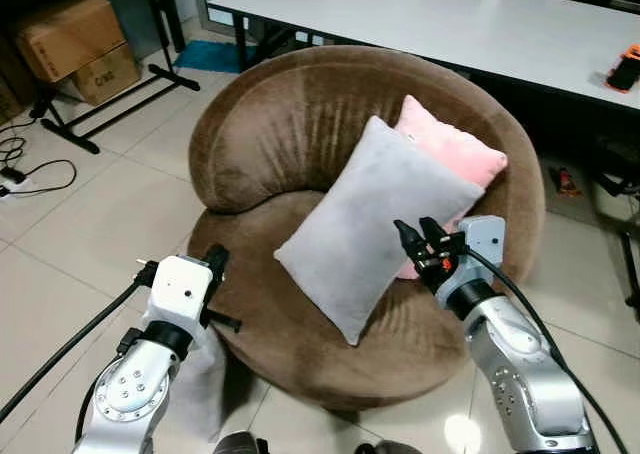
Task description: Move the pillow to the sofa from floor
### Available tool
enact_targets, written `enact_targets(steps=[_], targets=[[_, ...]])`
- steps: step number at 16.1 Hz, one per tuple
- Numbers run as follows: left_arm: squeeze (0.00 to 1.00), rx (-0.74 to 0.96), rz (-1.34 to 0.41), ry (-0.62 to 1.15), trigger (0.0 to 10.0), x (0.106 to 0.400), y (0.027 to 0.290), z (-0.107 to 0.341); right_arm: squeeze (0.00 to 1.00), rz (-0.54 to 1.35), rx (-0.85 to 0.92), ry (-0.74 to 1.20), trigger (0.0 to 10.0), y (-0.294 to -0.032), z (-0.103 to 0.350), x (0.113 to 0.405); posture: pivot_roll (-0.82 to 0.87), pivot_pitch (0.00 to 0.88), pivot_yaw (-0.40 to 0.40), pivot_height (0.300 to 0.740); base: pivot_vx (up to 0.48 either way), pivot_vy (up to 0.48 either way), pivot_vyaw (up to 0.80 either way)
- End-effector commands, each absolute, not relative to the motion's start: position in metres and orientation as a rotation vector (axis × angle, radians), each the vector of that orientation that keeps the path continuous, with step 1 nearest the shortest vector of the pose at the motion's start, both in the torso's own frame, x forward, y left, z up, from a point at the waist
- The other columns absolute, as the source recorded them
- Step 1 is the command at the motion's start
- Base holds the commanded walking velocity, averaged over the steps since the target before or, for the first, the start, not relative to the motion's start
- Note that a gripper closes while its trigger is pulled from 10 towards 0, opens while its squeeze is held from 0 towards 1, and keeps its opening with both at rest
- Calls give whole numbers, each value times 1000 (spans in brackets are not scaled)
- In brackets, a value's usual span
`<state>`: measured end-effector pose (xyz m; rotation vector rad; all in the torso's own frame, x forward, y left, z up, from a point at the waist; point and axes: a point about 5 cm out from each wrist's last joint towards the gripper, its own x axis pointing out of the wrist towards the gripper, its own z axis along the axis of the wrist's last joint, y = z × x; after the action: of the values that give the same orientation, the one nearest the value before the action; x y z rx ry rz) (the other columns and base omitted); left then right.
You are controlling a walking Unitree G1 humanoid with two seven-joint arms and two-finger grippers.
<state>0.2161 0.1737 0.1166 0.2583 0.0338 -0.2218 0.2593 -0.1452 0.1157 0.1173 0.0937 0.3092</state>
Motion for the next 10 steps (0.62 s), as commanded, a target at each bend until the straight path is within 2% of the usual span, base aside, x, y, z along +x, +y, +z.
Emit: enact_targets(steps=[1, 2, 10], targets=[[0, 275, -177, 22, 10000, 216, 180, 120, 0, 309, 112, 92, 10000, -143, 120, 260, 20, 58, -27, 740, 0, 322, 800], [0, 276, -171, 18, 10000, 217, 180, 120, 0, 307, 120, 94, 10000, -144, 120, 261, 22, 60, -30, 740, 0, 341, 800], [0, 295, -107, 3, 10000, 219, 185, 122, 0, 314, 149, 133, 10000, -140, 118, 263, 29, 72, -36, 740, 0, 347, 0]])
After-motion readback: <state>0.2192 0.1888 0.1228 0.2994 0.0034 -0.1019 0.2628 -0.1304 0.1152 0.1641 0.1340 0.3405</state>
